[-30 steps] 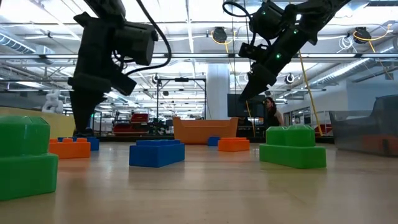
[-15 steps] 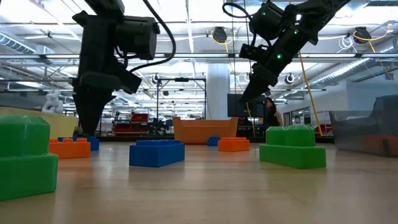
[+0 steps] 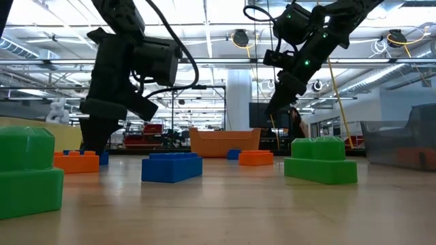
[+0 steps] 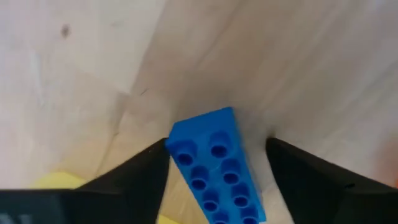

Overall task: Sort & place blocks by color
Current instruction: Put the blue game piece into the orange bin

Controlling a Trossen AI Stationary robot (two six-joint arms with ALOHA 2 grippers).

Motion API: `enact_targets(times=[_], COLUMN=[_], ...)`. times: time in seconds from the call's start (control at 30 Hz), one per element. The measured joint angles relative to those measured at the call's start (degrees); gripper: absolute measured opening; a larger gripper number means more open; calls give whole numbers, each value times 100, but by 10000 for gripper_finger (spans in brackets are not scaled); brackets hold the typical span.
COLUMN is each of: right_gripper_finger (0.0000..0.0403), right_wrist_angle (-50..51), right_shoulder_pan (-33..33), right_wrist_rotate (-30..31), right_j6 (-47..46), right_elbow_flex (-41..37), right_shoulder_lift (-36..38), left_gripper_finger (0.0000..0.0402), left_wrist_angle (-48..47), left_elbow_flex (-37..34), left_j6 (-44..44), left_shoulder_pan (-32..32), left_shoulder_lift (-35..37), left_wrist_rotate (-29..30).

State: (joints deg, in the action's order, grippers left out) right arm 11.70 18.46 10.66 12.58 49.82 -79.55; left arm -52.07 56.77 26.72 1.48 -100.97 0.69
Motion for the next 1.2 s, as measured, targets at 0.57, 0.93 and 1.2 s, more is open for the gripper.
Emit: enact_targets(times=[0.57, 0.93, 1.2], right_gripper_finger=[302, 302, 302], right_wrist_angle=[-14, -31, -73], right_shoulder_pan=[-51, -135, -133], right_wrist_rotate=[-20, -24, -23], right_j6=[-1005, -1172, -1164], right_elbow_flex=[0, 0, 2], right_shoulder_lift=[0, 0, 0], left_gripper_finger=[141, 141, 145], left_wrist_angle=[816, 2593, 3580], left_elbow_flex=[2165, 2529, 2522], left_j6=[-2747, -3879, -3789], left_shoulder_pan=[1653, 2602, 3082], left_shoulder_lift=[533, 142, -608], left_wrist_rotate=[1124, 994, 728])
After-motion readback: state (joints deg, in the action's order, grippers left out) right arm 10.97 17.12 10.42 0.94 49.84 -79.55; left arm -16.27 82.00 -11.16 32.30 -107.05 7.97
